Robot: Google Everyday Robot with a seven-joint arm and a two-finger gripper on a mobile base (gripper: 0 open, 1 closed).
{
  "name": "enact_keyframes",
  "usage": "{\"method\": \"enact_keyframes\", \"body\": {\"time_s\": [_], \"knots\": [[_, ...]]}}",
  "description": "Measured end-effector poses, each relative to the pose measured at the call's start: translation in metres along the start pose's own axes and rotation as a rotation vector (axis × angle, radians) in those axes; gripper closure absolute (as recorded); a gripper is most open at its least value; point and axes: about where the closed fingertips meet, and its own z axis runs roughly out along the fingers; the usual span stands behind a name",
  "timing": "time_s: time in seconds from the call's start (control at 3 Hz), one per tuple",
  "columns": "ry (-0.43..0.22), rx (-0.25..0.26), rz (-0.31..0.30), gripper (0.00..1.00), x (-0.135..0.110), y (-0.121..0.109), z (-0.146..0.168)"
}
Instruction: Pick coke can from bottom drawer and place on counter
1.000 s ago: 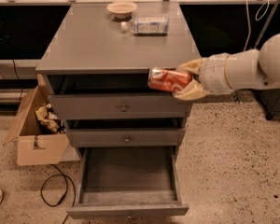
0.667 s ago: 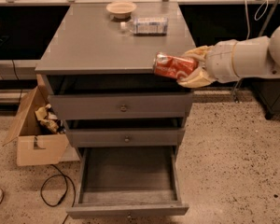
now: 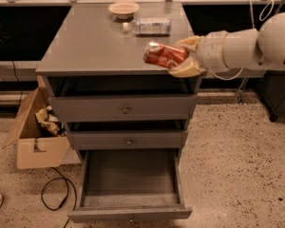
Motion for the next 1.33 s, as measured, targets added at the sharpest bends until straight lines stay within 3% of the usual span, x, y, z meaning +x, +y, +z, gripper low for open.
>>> {"method": "enact_keyframes", "body": {"time_s": [0.33,0.67,1.0,1.33], "knots": [[-0.024,-0.014,0.0,1.0,-0.018,-0.034,0.033],[0.008,-0.048,0.047,1.0,-0.027,-0.067,0.076],[0.066,-0.118,0.119,1.0,-0.021,-0.085,0.124],[0.109,-0.184,0.163,1.0,-0.024,-0.085,0.175]]}}
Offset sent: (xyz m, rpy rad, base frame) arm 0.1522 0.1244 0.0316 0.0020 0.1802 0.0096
